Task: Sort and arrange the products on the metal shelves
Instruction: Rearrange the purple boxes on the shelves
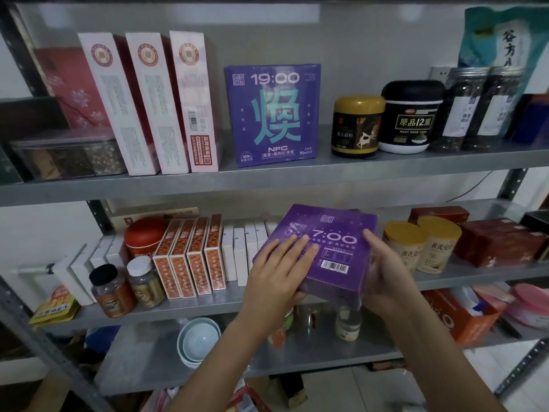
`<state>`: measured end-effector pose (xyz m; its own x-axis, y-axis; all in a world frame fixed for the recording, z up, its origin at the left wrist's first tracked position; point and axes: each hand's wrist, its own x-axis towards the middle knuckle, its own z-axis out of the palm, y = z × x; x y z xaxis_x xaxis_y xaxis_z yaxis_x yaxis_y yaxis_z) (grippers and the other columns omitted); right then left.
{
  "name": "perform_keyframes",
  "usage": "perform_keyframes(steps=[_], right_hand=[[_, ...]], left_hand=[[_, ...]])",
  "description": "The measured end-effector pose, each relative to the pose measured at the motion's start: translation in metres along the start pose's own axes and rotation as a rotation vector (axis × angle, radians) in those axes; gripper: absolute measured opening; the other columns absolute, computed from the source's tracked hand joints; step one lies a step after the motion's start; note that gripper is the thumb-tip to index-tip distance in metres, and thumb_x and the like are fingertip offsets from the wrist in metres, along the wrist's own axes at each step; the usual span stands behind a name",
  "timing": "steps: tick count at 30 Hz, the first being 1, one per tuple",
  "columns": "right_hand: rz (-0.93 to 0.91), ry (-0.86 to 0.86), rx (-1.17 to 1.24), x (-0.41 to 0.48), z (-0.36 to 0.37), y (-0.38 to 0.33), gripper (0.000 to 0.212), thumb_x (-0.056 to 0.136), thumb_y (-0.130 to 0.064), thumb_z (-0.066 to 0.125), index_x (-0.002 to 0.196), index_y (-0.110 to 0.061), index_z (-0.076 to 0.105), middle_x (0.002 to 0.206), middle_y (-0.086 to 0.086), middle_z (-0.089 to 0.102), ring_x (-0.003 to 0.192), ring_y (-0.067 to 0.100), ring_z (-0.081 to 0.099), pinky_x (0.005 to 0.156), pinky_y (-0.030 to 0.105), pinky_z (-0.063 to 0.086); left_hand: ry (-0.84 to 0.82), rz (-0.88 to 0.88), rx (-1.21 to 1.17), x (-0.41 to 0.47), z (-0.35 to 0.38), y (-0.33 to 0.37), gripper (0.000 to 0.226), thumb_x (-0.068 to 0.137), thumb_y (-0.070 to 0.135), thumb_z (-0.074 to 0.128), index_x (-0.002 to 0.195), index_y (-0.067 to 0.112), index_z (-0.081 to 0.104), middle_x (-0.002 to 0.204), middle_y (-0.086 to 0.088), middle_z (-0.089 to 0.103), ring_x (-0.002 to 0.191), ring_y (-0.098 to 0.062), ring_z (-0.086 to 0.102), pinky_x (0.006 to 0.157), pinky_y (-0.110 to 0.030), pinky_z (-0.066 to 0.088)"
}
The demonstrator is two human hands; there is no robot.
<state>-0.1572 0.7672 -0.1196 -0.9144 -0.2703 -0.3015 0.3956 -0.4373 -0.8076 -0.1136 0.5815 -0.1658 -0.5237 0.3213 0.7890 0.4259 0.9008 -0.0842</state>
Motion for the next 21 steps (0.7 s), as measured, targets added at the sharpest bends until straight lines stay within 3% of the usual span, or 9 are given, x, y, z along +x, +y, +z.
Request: perform_keyframes(steps=[3, 6, 9, 11, 13, 15, 17, 19, 21], right_hand=[[-0.066, 0.076, 0.112, 0.005, -0.008, 0.0, 0.056, 0.097, -0.061, 0.036, 0.109, -0.012, 0.058, 0.11, 0.013, 0.069, 0.107, 0.035, 0.064, 0.088, 0.052, 0.05], [-0.269, 0.19, 0.106, 0.016, -0.007, -0.002, 0.043, 0.102, -0.055, 0.03, 0.099, -0.024, 0.06, 0.102, 0.0, 0.068, 0.107, 0.022, 0.063, 0.092, 0.044, 0.049], [-0.302, 0.254, 0.047, 0.031, -0.002, -0.003, 0.032, 0.103, -0.047, 0.035, 0.095, -0.024, 0.056, 0.091, -0.003, 0.065, 0.085, 0.015, 0.068, 0.073, 0.034, 0.055], [-0.261, 0.196, 0.053, 0.043, -0.003, -0.001, 0.039, 0.108, -0.034, 0.023, 0.096, -0.02, 0.058, 0.089, -0.003, 0.068, 0.07, 0.011, 0.071, 0.059, 0.028, 0.058], [-0.256, 0.108, 0.086, 0.05, -0.003, 0.001, 0.048, 0.109, -0.031, 0.017, 0.1, -0.014, 0.061, 0.085, -0.002, 0.075, 0.07, 0.01, 0.072, 0.059, 0.026, 0.059], [-0.296, 0.113, 0.161, 0.05, -0.001, -0.001, 0.041, 0.104, -0.044, 0.034, 0.102, -0.01, 0.058, 0.086, 0.001, 0.073, 0.076, 0.016, 0.073, 0.065, 0.033, 0.06], [-0.348, 0.226, 0.237, 0.046, 0.002, -0.007, 0.039, 0.095, -0.056, 0.047, 0.096, -0.019, 0.06, 0.079, -0.002, 0.073, 0.069, 0.014, 0.073, 0.056, 0.03, 0.058], [-0.419, 0.325, 0.273, 0.045, 0.001, -0.015, 0.041, 0.094, -0.061, 0.044, 0.089, -0.025, 0.061, 0.065, -0.007, 0.073, 0.06, 0.009, 0.071, 0.048, 0.024, 0.054], [-0.474, 0.412, 0.254, 0.045, 0.0, -0.023, 0.044, 0.096, -0.06, 0.041, 0.076, -0.024, 0.058, 0.053, -0.011, 0.067, 0.052, 0.004, 0.068, 0.053, 0.024, 0.051]], left_hand=[[0.08, -0.217, -0.328, -0.007, 0.002, 0.004, 0.082, 0.067, 0.021, 0.088, 0.136, 0.017, 0.044, 0.136, -0.005, 0.058, 0.127, -0.023, 0.054, 0.096, -0.056, 0.05], [0.138, -0.383, -0.634, -0.007, 0.001, 0.015, 0.075, 0.071, 0.02, 0.083, 0.136, 0.026, 0.045, 0.139, 0.004, 0.053, 0.129, -0.018, 0.051, 0.097, -0.054, 0.05], [0.106, -0.476, -0.915, -0.002, -0.002, 0.027, 0.064, 0.076, 0.026, 0.08, 0.133, 0.029, 0.05, 0.138, 0.002, 0.054, 0.13, -0.022, 0.049, 0.099, -0.049, 0.051], [0.089, -0.535, -1.042, 0.002, -0.005, 0.036, 0.062, 0.079, 0.039, 0.077, 0.133, 0.025, 0.05, 0.135, 0.002, 0.057, 0.129, -0.024, 0.051, 0.098, -0.046, 0.052], [0.104, -0.58, -1.119, 0.007, -0.01, 0.043, 0.061, 0.079, 0.048, 0.075, 0.131, 0.027, 0.052, 0.131, 0.006, 0.059, 0.126, -0.023, 0.054, 0.094, -0.037, 0.054], [0.1, -0.625, -1.171, 0.01, -0.014, 0.045, 0.055, 0.077, 0.05, 0.076, 0.126, 0.042, 0.054, 0.127, 0.011, 0.06, 0.125, -0.018, 0.055, 0.089, -0.024, 0.054], [0.064, -0.644, -1.164, 0.012, -0.018, 0.042, 0.054, 0.076, 0.044, 0.077, 0.123, 0.05, 0.052, 0.124, 0.02, 0.06, 0.122, -0.007, 0.054, 0.086, -0.015, 0.051], [0.087, -0.661, -1.133, 0.011, -0.02, 0.039, 0.066, 0.075, 0.033, 0.082, 0.129, 0.045, 0.045, 0.123, 0.027, 0.058, 0.119, 0.002, 0.054, 0.083, -0.01, 0.049], [0.165, -0.717, -1.091, 0.011, -0.024, 0.035, 0.087, 0.072, 0.022, 0.085, 0.137, 0.049, 0.034, 0.126, 0.033, 0.052, 0.12, 0.007, 0.05, 0.082, -0.006, 0.047]])
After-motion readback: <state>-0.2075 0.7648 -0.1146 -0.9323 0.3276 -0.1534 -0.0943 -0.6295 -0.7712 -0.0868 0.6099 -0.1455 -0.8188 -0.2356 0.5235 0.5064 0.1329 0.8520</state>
